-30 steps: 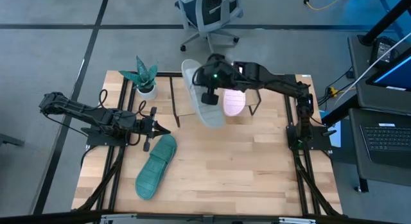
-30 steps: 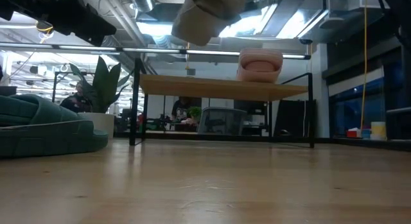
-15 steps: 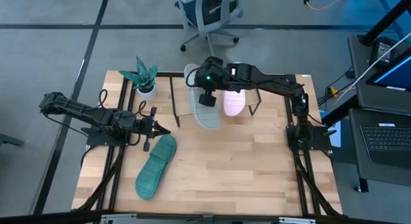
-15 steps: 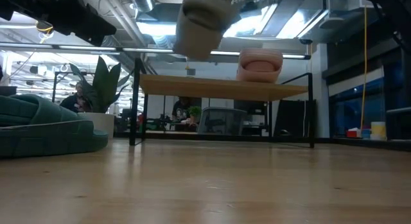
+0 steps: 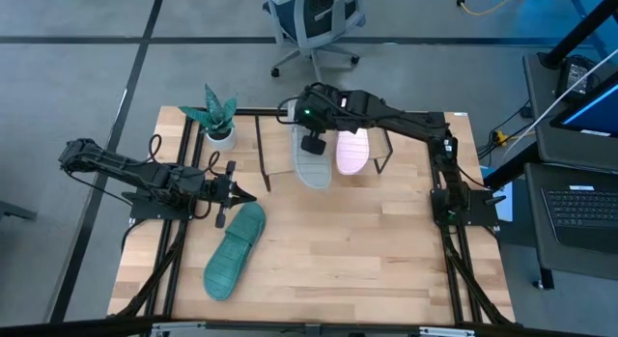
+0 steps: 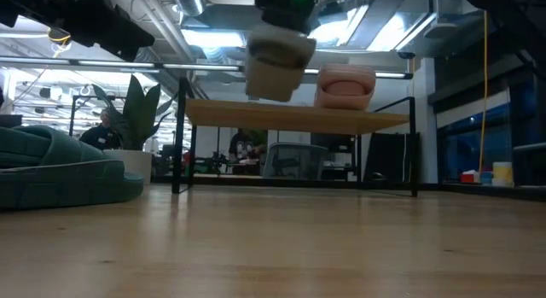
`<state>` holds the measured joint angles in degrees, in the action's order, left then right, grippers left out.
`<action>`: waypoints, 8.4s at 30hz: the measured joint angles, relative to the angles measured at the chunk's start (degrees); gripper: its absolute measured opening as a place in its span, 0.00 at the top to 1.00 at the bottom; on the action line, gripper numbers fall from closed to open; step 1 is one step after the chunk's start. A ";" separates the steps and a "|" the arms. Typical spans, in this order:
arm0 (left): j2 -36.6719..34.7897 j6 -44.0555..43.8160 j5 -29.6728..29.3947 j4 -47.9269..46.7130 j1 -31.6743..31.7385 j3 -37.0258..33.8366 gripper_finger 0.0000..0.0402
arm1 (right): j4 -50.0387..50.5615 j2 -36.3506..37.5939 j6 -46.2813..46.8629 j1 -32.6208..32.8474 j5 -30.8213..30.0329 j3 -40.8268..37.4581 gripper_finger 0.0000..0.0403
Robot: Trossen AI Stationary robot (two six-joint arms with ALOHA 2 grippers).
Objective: Pick and place slides into the shelf
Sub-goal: Put the gray pair of slides on the shelf, then put the green pair of slides on the shelf
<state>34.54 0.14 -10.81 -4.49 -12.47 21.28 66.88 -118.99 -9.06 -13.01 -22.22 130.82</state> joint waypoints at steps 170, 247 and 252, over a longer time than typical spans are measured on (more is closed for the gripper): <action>0.02 -0.04 0.00 -0.17 0.00 0.00 1.00 | 15.81 5.77 -2.77 0.50 9.78 3.28 0.61; 9.53 6.46 -3.85 -17.94 -2.04 24.79 1.00 | -80.83 69.69 6.88 40.78 3.85 -105.07 0.61; 16.97 7.45 -7.07 -27.87 -6.78 31.00 1.00 | -80.81 69.69 5.44 40.78 3.85 -105.07 0.61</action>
<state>51.52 7.59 -17.88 -32.36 -19.25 52.28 -13.93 -49.30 -3.62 27.77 -18.37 25.76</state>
